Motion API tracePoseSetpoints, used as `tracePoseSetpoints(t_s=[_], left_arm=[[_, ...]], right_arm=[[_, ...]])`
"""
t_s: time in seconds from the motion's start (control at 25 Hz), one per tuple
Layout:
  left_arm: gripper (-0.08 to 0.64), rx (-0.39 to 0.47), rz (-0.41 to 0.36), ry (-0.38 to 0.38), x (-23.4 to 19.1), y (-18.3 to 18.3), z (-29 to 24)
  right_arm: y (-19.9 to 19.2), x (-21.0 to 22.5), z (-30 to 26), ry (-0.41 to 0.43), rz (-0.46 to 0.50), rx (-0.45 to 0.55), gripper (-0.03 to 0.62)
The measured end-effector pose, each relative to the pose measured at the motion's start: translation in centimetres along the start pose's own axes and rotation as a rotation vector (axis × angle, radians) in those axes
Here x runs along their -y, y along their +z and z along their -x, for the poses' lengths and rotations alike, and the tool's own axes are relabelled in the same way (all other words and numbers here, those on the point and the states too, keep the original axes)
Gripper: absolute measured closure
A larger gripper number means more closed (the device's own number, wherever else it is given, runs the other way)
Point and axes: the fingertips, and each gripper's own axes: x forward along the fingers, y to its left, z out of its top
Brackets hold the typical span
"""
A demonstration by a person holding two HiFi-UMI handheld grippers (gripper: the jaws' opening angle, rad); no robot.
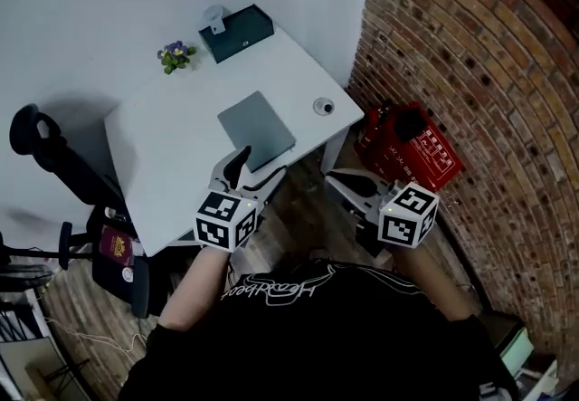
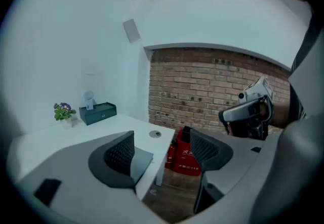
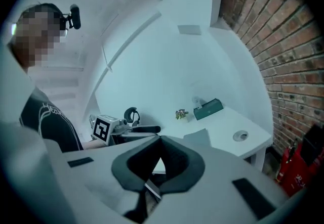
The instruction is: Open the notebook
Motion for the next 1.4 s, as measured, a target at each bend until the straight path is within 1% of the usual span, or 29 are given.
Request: tracePoseSetpoints(t_s=[0.08,0.12,0.24,0.36,0.48,0.6,0.72,0.92,0.96,1.12,1.24,1.36,1.4], left_arm=[[0.213,-0.031,-0.031,0.065,-0.8,-0.7,-1.4],[0.213,-0.045,-0.039,0.085,-1.0,-1.1,-2.0],[0.213,-0.086,-0.06,0.123,-1.3,-2.3,-3.6],[0.213,-0.129,-0.066,0.151,-1.7,-4.1,-4.6],[0.213,-0.168,-0.045,0.153,-2.1,-5.9,-5.3],[0.213,-0.218,-0.071,0.156,-3.0,-7.4,-6.1],[0.213,-0.243,-0.086,0.148,-3.9,-8.3,-7.5],[0.215,-0.315,-0.207,0.142,-5.2,-10.3,-10.3],[0.215,-0.319,-0.211,0.14,-5.4,-10.8,-10.7],[0.215,-0.348,-0.174,0.142,-6.5,-12.2,-11.6],[0.215,-0.396,-0.173,0.159,-7.1,-13.2,-11.9],[0.219,-0.413,-0.155,0.172,-7.5,-13.7,-12.1],[0.244,-0.414,-0.161,0.176,-7.6,-13.7,-12.1]], right_arm=[[0.1,1.7,-0.5,0.017,0.022,-0.034,0.593],[0.2,2.2,-0.8,0.027,0.029,-0.046,0.592],[0.4,3.2,-1.5,0.052,0.046,-0.066,0.592],[0.1,3.6,-2.0,0.075,0.032,-0.078,0.592],[-0.4,4.1,-2.6,0.079,0.015,-0.097,0.592],[-0.6,4.2,-3.4,0.08,-0.002,-0.105,0.592],[-1.0,4.6,-3.8,0.066,-0.005,-0.12,0.592],[-1.6,6.3,-3.6,0.018,-0.049,-0.123,0.592],[-1.7,6.6,-3.5,0.011,-0.059,-0.121,0.592],[-2.3,7.6,-3.6,-0.011,-0.094,-0.121,0.592],[-2.5,7.5,-3.8,0.001,-0.106,-0.126,0.592],[-2.7,7.5,-4.0,0.012,-0.102,-0.139,0.592],[-2.7,7.4,-4.1,0.018,-0.103,-0.14,0.592]])
